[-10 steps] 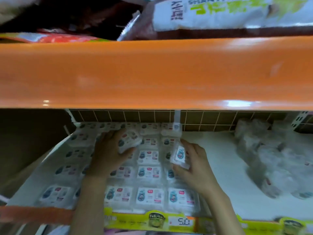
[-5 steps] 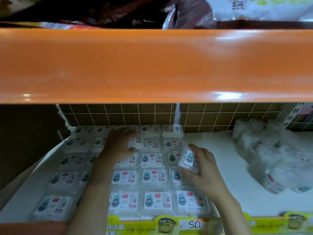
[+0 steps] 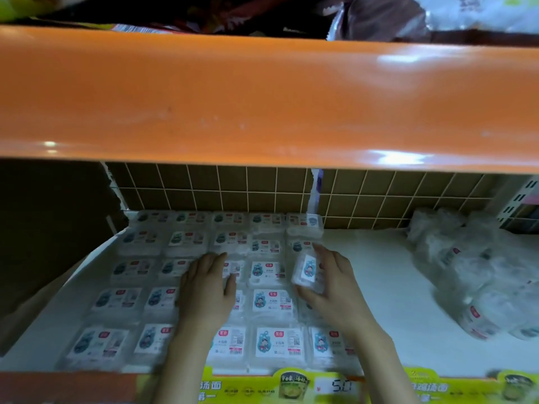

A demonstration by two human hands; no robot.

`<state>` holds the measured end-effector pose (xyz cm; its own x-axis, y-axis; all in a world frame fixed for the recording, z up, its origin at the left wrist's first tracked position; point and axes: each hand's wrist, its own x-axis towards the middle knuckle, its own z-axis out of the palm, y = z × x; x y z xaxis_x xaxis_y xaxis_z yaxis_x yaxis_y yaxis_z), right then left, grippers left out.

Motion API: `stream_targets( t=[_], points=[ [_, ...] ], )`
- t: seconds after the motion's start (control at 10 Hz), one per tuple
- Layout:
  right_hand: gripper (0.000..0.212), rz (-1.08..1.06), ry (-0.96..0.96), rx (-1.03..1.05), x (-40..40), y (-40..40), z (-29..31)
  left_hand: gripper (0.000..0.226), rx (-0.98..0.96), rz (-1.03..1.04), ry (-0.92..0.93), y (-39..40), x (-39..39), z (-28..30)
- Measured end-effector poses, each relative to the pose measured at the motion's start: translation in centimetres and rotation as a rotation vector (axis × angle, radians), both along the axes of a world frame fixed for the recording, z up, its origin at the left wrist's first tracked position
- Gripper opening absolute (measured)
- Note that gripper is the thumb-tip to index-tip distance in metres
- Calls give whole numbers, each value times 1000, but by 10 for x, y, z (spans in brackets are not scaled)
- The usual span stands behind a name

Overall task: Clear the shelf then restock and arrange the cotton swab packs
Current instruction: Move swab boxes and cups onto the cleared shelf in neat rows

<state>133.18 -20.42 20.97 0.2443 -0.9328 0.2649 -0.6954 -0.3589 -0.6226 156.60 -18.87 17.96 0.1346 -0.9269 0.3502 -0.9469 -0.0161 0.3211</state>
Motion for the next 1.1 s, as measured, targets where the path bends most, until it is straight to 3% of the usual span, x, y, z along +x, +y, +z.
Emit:
stream_targets(
  t=[0.1, 0.4, 0.9, 1.1],
  points=[
    [71, 4, -52, 26, 9, -5, 4, 52, 81, 46, 31, 7, -3, -6],
    [30, 171, 292, -54, 55, -67, 24, 53, 119, 80, 26, 8, -6, -1],
    [41, 221, 377, -206, 65, -67, 2, 51, 151, 98, 25, 11, -9, 6],
    [31, 139, 299, -244, 46, -51, 8, 48, 157, 85, 49, 10, -8, 7]
  ],
)
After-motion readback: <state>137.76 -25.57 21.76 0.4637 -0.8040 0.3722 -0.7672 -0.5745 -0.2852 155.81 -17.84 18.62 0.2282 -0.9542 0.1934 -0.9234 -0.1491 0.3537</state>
